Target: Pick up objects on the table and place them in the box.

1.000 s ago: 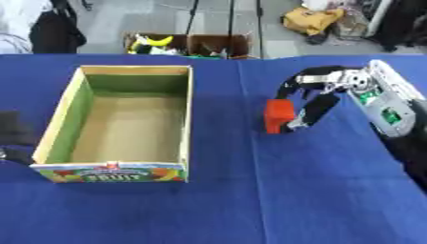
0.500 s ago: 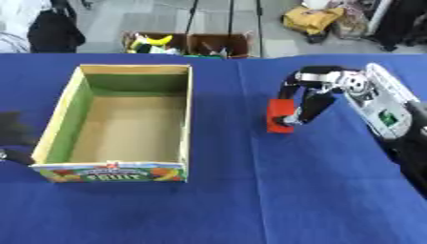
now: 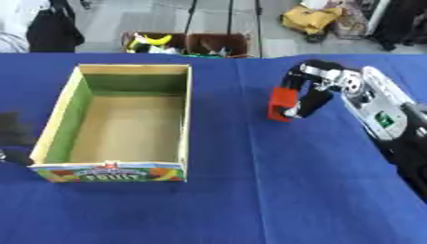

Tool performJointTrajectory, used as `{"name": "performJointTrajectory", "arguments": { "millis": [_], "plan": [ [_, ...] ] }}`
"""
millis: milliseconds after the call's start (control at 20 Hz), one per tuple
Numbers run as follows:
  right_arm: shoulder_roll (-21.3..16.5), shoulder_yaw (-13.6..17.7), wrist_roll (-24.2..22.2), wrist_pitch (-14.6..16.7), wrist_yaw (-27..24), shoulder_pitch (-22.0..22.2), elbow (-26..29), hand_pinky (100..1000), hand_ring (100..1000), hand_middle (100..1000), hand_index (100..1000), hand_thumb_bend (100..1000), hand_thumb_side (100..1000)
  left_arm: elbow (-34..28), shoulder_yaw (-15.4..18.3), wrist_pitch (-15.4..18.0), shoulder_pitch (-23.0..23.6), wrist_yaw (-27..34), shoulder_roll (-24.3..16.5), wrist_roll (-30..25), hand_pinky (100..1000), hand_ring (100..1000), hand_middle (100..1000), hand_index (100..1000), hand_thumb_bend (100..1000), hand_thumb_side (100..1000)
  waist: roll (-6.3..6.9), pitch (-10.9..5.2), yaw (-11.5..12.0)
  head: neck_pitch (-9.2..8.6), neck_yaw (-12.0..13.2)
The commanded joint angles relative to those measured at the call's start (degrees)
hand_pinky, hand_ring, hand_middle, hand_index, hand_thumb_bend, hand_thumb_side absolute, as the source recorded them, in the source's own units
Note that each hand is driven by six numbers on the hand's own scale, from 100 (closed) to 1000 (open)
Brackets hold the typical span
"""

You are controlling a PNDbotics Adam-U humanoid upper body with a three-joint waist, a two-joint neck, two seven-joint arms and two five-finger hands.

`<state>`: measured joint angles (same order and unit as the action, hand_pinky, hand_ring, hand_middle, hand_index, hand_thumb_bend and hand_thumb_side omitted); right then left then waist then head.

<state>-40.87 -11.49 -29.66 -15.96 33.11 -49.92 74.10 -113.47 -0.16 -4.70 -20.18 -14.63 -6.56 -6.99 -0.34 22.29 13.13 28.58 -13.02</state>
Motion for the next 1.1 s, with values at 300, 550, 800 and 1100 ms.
{"name": "performJointTrajectory", "arguments": {
  "millis": [300,550,800,1100],
  "plan": [
    [-1.4,1.9,3.8,-2.2,-1.9,-3.5,4.2,544,698,314,320,100,100,-1.1,0.0,0.0,-0.5,0.1,-0.6,-0.5,525,648,629,801,100,1000,-0.13,-1.58,0.0,-0.57,-0.2],
    [-0.8,2.5,5.4,-3.0,-2.0,-6.5,6.5,545,693,305,306,100,100,-1.1,-0.1,-0.1,-0.3,0.0,-0.8,-0.6,525,649,628,801,100,1000,-0.27,-2.01,0.0,-0.30,-0.3],
    [1.1,1.7,5.6,-3.6,-1.4,-9.9,8.9,548,688,304,306,100,100,-1.1,-0.2,-0.1,-0.2,0.0,-0.9,-0.8,525,649,628,801,100,1000,-0.45,-2.59,-0.1,-0.09,-0.6],
    [6.4,0.7,5.7,-4.6,-0.7,-14.6,9.8,545,683,303,307,100,100,-1.1,-0.5,0.0,-0.1,0.1,-0.9,-1.1,525,650,628,801,100,1000,-0.73,-3.18,0.7,-0.05,-1.5]
  ]
}}
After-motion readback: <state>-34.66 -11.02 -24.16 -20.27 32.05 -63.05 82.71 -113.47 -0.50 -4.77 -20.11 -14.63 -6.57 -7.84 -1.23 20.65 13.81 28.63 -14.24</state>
